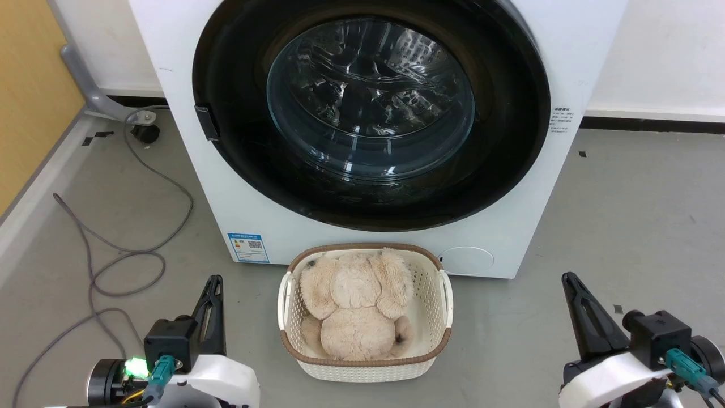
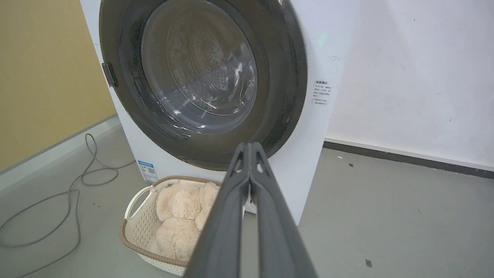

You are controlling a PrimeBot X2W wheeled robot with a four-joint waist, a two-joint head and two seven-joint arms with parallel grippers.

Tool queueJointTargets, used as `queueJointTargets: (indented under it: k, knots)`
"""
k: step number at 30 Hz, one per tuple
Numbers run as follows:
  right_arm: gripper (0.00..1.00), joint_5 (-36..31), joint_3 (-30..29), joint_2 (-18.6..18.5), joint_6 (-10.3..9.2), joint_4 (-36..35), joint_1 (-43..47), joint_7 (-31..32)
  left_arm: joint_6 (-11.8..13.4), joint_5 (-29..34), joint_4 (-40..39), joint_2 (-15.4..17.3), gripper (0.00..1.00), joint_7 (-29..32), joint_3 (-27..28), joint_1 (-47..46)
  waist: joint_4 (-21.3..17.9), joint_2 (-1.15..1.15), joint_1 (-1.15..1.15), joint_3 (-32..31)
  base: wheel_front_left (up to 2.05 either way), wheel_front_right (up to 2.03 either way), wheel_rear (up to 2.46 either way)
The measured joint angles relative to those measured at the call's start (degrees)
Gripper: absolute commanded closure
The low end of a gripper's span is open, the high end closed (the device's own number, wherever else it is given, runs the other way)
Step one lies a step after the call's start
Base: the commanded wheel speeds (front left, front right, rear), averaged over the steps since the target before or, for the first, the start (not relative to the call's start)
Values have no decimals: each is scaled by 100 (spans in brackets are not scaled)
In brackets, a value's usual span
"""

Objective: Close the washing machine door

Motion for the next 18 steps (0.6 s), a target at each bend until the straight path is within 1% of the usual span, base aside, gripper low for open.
queueJointTargets:
  k: [18]
  knots:
    - [100,-81,46,0,0,-31,0,202,-124,8,-42,-24,100,200,51,0,-37,0,0,6,0,0,0]
